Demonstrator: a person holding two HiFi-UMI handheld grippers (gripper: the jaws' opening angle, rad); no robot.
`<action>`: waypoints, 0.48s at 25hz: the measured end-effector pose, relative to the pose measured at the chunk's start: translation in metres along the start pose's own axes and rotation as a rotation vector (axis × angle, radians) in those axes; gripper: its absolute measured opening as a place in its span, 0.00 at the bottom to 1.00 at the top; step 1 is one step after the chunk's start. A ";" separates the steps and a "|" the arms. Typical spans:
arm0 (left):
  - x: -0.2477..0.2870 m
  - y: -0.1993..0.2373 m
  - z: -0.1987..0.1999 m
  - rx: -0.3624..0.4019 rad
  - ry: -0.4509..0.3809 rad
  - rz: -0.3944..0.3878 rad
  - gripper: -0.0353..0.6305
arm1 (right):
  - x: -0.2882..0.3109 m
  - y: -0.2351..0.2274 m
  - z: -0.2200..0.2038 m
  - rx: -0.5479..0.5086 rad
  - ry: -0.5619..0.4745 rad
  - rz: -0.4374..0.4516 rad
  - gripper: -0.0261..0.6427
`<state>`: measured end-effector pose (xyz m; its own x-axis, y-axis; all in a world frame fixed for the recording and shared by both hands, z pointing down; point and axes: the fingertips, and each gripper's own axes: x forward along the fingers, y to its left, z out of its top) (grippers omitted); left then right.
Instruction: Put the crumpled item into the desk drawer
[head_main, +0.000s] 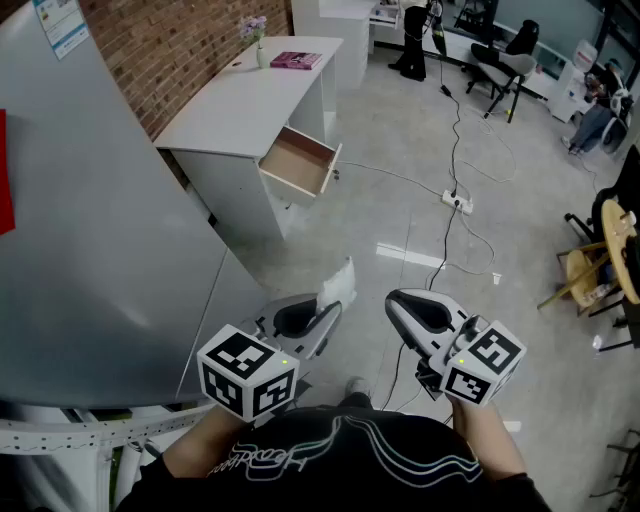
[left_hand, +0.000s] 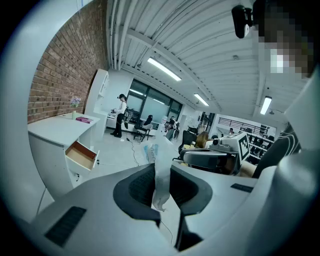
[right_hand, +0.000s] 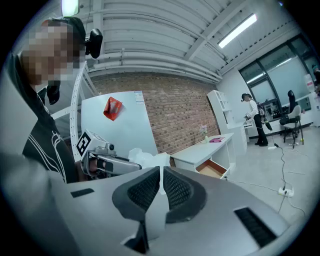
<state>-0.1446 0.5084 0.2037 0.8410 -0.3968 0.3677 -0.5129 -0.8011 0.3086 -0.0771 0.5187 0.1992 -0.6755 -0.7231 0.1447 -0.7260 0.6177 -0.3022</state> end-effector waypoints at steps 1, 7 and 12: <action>0.001 0.000 0.000 -0.005 -0.001 -0.001 0.15 | -0.001 -0.001 0.000 -0.002 0.001 0.000 0.12; 0.016 -0.006 0.005 -0.010 0.003 0.001 0.15 | -0.010 -0.016 0.002 0.000 0.002 0.001 0.12; 0.040 -0.012 0.017 -0.012 0.006 0.005 0.15 | -0.024 -0.039 0.005 0.000 0.006 -0.012 0.12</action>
<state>-0.1019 0.4948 0.1998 0.8373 -0.3979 0.3749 -0.5192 -0.7937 0.3171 -0.0319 0.5105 0.2024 -0.6675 -0.7286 0.1535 -0.7339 0.6091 -0.3007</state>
